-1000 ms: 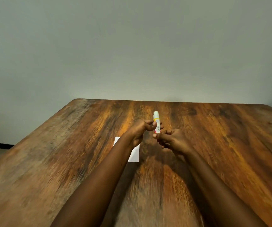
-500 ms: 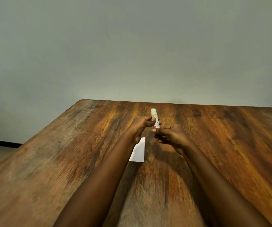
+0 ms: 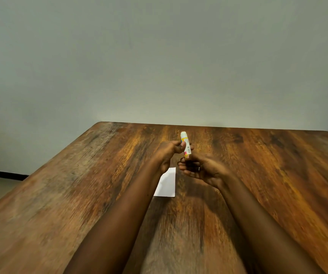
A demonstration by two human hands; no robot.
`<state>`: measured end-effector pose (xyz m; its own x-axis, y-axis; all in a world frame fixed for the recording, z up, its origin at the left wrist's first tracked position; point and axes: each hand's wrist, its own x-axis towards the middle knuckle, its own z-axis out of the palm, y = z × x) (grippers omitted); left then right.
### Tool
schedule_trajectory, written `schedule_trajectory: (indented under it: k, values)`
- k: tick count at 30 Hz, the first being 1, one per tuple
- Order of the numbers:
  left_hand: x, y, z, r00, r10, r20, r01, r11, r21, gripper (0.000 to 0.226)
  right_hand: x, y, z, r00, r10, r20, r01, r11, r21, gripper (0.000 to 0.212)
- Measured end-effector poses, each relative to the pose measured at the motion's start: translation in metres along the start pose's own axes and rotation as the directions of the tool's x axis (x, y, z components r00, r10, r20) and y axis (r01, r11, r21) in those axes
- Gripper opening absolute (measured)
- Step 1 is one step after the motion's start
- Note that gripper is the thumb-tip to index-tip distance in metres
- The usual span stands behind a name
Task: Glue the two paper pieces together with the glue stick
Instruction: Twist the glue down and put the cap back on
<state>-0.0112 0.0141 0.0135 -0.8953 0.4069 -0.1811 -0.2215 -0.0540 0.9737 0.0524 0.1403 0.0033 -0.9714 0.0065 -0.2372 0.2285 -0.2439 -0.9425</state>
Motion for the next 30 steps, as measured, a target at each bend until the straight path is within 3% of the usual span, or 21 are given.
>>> schedule_trajectory:
  k: [3,7,8,10,13,15,17,20,22,24,27,30]
  values:
    - [0.000,-0.002,-0.002,0.999,0.010,-0.051,-0.006,0.998,0.061,0.032,0.001,0.001,0.002,0.990,-0.075,-0.117,0.050,0.978,-0.204,0.012]
    - [0.001,-0.007,0.002,0.992,0.053,-0.112,-0.037,0.990,0.138,0.039,0.010,0.014,0.019,0.859,-0.339,-0.384,0.004,0.755,-0.656,0.029]
    - [0.002,-0.008,0.002,0.992,0.058,-0.110,-0.042,0.989,0.143,0.039,0.011,0.017,0.022,0.831,-0.384,-0.402,0.010,0.733,-0.680,0.030]
    - [0.001,-0.008,0.001,0.993,0.056,-0.108,-0.042,0.991,0.128,0.039,0.014,0.021,0.020,0.869,-0.363,-0.336,0.077,0.769,-0.634,0.032]
    - [-0.001,-0.008,-0.007,0.996,0.023,-0.089,-0.012,0.993,0.116,0.031,0.011,0.018,0.011,0.983,-0.153,-0.100,0.120,0.951,-0.284,0.014]
    - [-0.001,-0.008,-0.011,0.998,-0.001,-0.055,0.008,0.993,0.119,0.020,0.008,0.012,0.007,0.999,-0.037,0.000,0.037,0.999,-0.016,0.011]
    - [-0.002,-0.007,-0.011,1.000,-0.003,-0.029,0.006,0.993,0.114,0.020,0.008,0.006,0.005,1.000,0.003,0.017,-0.003,1.000,0.010,0.010]
    - [-0.002,-0.005,-0.010,0.998,0.011,-0.066,-0.003,0.993,0.118,0.030,0.005,0.001,0.007,0.999,-0.020,-0.044,0.015,0.995,-0.098,0.004]
    - [-0.002,-0.007,-0.010,0.996,0.022,-0.090,-0.010,0.992,0.125,0.031,0.005,0.001,0.011,0.987,-0.088,-0.133,0.051,0.964,-0.260,0.014]
    - [-0.001,-0.009,-0.008,0.991,0.034,-0.127,-0.018,0.992,0.125,0.032,0.010,0.004,0.016,0.954,-0.190,-0.233,0.057,0.875,-0.480,0.022]
    - [-0.003,-0.010,-0.002,0.987,0.055,-0.154,-0.044,0.996,0.073,0.038,0.014,0.010,0.026,0.876,-0.343,-0.338,-0.029,0.663,-0.748,0.031]
    - [-0.002,-0.009,0.001,0.987,0.065,-0.146,-0.059,0.997,0.047,0.040,0.012,0.014,0.029,0.838,-0.428,-0.339,-0.009,0.610,-0.792,0.034]
